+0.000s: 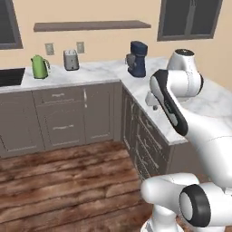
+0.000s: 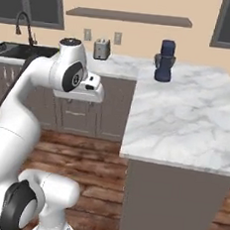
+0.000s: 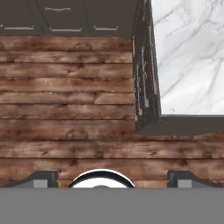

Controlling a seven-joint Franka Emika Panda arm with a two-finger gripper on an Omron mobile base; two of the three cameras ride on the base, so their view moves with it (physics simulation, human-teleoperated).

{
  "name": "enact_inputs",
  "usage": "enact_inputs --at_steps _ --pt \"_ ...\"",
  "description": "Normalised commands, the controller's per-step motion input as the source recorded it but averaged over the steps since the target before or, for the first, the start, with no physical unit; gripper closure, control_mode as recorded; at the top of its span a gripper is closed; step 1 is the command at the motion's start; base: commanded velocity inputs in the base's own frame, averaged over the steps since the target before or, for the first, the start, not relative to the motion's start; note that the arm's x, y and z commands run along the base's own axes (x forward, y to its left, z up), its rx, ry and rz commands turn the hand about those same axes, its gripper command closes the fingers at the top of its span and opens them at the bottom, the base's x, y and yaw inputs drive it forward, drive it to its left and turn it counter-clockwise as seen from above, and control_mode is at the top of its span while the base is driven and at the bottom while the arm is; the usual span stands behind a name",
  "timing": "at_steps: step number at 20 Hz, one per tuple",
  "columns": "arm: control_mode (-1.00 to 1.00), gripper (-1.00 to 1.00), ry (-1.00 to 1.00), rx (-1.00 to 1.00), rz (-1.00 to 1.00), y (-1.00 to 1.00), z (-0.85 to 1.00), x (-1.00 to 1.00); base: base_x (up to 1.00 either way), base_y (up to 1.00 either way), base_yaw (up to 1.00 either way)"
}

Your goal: Navigate to the electric kettle.

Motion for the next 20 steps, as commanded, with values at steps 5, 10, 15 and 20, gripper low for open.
enact_inputs --at_steps 5,10,15,20 --pt "1.0 -1.0 0.0 0.0 0.0 0.0 0.0 0.0 0.68 0.83 0.5" --pt "1.0 -1.0 0.0 0.0 0.0 0.0 0.0 0.0 0.91 1.0 0.22" --pt "1.0 -1.0 0.0 0.0 0.0 0.0 0.0 0.0 1.0 0.71 0.0" --pt "1.0 -1.0 0.0 0.0 0.0 0.0 0.0 0.0 1.0 0.12 -0.24"
